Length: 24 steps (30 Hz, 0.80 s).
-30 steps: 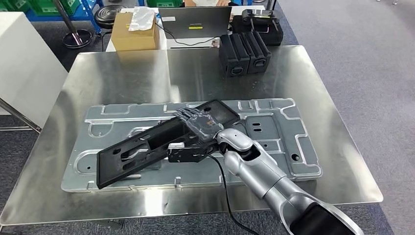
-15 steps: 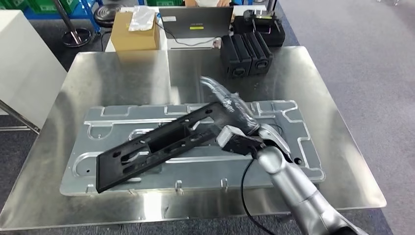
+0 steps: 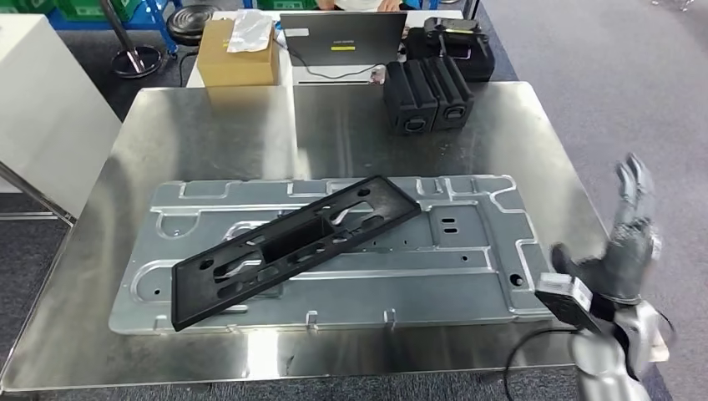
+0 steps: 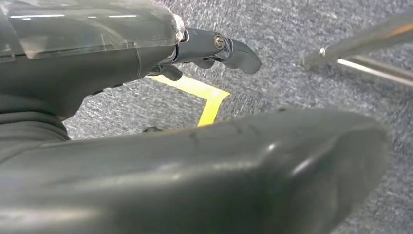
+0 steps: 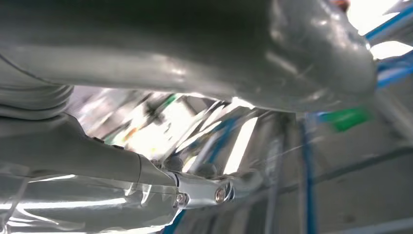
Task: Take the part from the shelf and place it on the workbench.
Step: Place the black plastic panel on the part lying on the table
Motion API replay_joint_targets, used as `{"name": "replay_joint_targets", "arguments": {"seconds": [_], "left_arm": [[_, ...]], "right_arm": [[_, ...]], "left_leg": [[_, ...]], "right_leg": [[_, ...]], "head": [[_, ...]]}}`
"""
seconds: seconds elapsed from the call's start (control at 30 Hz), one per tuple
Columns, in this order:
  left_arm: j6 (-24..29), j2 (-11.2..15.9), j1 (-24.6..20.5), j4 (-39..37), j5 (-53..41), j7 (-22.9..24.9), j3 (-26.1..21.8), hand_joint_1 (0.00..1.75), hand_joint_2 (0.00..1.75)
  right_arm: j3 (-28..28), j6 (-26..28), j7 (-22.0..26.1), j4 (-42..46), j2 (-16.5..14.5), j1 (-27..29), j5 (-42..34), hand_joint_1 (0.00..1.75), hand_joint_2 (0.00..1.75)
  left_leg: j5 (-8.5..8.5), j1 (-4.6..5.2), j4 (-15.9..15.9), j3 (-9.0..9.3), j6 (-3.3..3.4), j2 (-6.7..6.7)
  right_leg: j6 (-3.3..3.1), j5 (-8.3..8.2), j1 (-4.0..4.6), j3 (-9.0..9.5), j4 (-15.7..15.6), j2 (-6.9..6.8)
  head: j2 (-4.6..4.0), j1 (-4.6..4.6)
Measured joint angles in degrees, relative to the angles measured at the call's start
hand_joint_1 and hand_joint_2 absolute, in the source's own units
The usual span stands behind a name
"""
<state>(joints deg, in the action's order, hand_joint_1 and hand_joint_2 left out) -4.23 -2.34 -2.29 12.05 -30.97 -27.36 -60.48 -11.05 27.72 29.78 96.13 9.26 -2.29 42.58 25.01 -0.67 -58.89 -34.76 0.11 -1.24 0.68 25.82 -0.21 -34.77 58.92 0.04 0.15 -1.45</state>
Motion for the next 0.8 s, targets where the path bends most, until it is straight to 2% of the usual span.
{"name": "replay_joint_targets", "arguments": {"seconds": [0.07,0.1,0.13,0.2,0.23,0.27,0.3,0.4,0.43,0.47,0.53,0.57,0.6,0.63,0.7,0.73,0.77,0.8], "left_arm": [[0.0,0.0,0.0,0.0,-0.3,0.0,-0.2,0.00,0.00],[0.0,-0.1,0.0,0.0,-0.3,0.0,-0.3,0.00,0.00],[0.0,-0.1,0.0,0.0,-0.3,-0.1,-0.4,0.00,0.00],[0.0,-0.1,-0.1,0.0,-0.4,-0.1,-0.6,0.00,0.00],[0.0,-0.1,-0.1,0.0,-0.4,-0.1,-0.7,0.00,0.00],[0.0,-0.1,-0.2,0.0,-0.5,-0.1,-0.8,0.00,0.00],[0.0,-0.1,-0.2,0.0,-0.5,-0.1,-0.9,0.00,0.00],[0.1,-0.1,-0.5,0.0,-0.8,-0.2,-1.0,0.00,0.00],[0.2,-0.1,-0.6,0.0,-0.9,-0.2,-1.0,0.00,0.00],[0.2,-0.1,-0.7,0.0,-1.0,-0.3,-1.0,0.00,0.00],[0.2,-0.2,-0.7,0.0,-1.2,-0.3,-1.2,0.00,0.00],[0.2,-0.2,-0.7,0.0,-1.3,-0.3,-1.2,0.00,0.00],[0.2,-0.3,-0.7,0.0,-1.3,-0.3,-1.3,0.00,0.00],[0.2,-0.3,-0.8,0.0,-1.4,-0.3,-1.3,0.00,0.00],[0.1,-0.4,-0.9,0.0,-1.5,-0.3,-1.4,0.00,0.00],[0.0,-0.5,-0.9,0.0,-1.5,-0.3,-1.4,0.00,0.00],[-0.1,-0.6,-0.9,0.0,-1.6,-0.3,-1.4,0.00,0.00],[-0.3,-0.7,-0.8,0.0,-1.6,-0.3,-1.5,0.00,0.00]], "right_arm": [[-4.4,1.1,-0.9,0.5,0.3,3.2,2.8,0.00,0.00],[-6.2,1.4,-1.4,0.5,0.4,4.5,4.0,0.00,0.00],[-8.0,1.7,-1.7,0.5,0.4,5.7,5.1,0.00,0.00],[-10.9,2.0,-2.1,0.5,0.5,7.6,7.0,0.00,0.00],[-12.0,2.1,-2.3,0.4,0.5,8.3,7.9,0.00,0.00],[-13.0,2.2,-2.4,0.3,0.4,8.9,8.8,0.00,0.00],[-13.9,2.3,-2.5,0.2,0.4,9.4,9.4,0.00,0.00],[-16.4,2.7,-2.8,-0.3,0.0,10.5,11.6,0.00,0.00],[-17.2,2.9,-2.8,-0.5,-0.2,10.7,12.4,0.00,0.00],[-17.8,3.1,-2.9,-0.7,-0.4,11.0,13.1,0.00,0.00],[-19.0,3.3,-3.0,-1.1,-1.0,11.3,14.4,0.00,0.00],[-19.7,3.3,-3.0,-1.4,-1.3,11.5,15.1,0.00,0.00],[-20.4,3.2,-3.1,-1.8,-1.5,11.5,15.7,0.00,0.00],[-21.2,3.2,-3.1,-2.3,-1.8,11.5,16.1,0.00,0.00],[-22.7,3.0,-3.0,-3.7,-2.3,11.5,16.8,0.00,0.00],[-23.5,2.8,-2.8,-4.5,-2.6,11.5,17.0,0.00,0.00],[-24.4,2.5,-2.6,-5.5,-2.9,11.5,17.2,0.00,0.00],[-25.4,2.2,-2.1,-6.6,-3.3,11.5,17.5,0.00,0.00]], "left_leg": [[0.66,0.09,-0.3,-0.07,-0.52,0.11],[2.01,0.12,-1.6,-0.41,-0.74,0.26],[4.12,0.12,-4.0,-1.11,-0.92,0.44],[8.97,0.03,-11.1,-3.09,-1.12,0.71],[10.54,0.02,-14.1,-3.65,-1.18,0.77],[11.06,0.02,-15.2,-3.30,-1.15,0.79],[10.54,0.04,-14.0,-1.88,-1.04,0.79],[6.88,0.33,-2.1,6.03,-0.29,0.80],[6.20,0.51,0.7,7.61,-0.10,0.80],[5.92,0.74,2.0,8.18,0.05,0.80],[4.99,0.94,2.4,7.80,0.43,0.81],[4.32,0.86,2.6,7.55,0.74,0.94],[3.58,0.71,2.9,7.16,1.16,1.09],[2.80,0.54,3.1,6.62,1.53,1.26],[1.58,0.51,3.1,5.18,1.97,1.48],[1.06,0.52,3.0,4.36,1.94,1.55],[0.59,0.51,2.8,3.50,1.86,1.60],[0.19,0.48,2.5,2.66,1.73,1.63]], "right_leg": [[-0.58,-0.37,-0.34,-0.04,-0.3,-0.16],[-0.99,-0.64,-0.51,-0.12,-0.5,-0.26],[-1.36,-0.92,-0.65,-0.27,-0.6,-0.37],[-1.73,-1.41,-0.55,-0.89,-0.5,-0.48],[-1.77,-1.67,-0.50,-1.31,-0.4,-0.49],[-1.74,-1.96,-0.47,-1.76,-0.3,-0.48],[-1.68,-2.27,-0.45,-2.19,-0.2,-0.45],[-1.19,-3.31,-0.43,-3.05,-0.1,-0.39],[-0.86,-3.69,-0.45,-3.17,-0.2,-0.40],[-0.49,-4.11,-0.51,-3.23,-0.3,-0.42],[0.28,-5.04,-0.61,-3.29,-0.7,-0.39],[0.59,-4.87,-0.71,-3.45,-0.7,-0.31],[0.90,-3.65,-0.78,-3.82,0.0,-0.23],[1.23,-1.42,-0.85,-4.45,1.7,-0.15],[1.90,4.56,-1.08,-6.14,8.3,-0.11],[2.20,6.42,-1.16,-6.71,11.8,-0.11],[2.45,7.00,-1.25,-6.64,14.2,-0.11],[2.63,6.30,-1.35,-5.61,14.7,-0.12]], "head": [[0.00,-0.02],[0.00,-0.09],[0.00,-0.17],[0.00,-0.32],[0.00,-0.32],[0.00,-0.32],[0.00,-0.32],[0.00,-0.31],[0.00,-0.30],[0.00,-0.28],[0.00,-0.28],[0.00,-0.27],[0.00,-0.20],[0.00,-0.10],[0.00,0.05],[0.00,0.07],[0.00,0.07],[0.00,0.07]]}}
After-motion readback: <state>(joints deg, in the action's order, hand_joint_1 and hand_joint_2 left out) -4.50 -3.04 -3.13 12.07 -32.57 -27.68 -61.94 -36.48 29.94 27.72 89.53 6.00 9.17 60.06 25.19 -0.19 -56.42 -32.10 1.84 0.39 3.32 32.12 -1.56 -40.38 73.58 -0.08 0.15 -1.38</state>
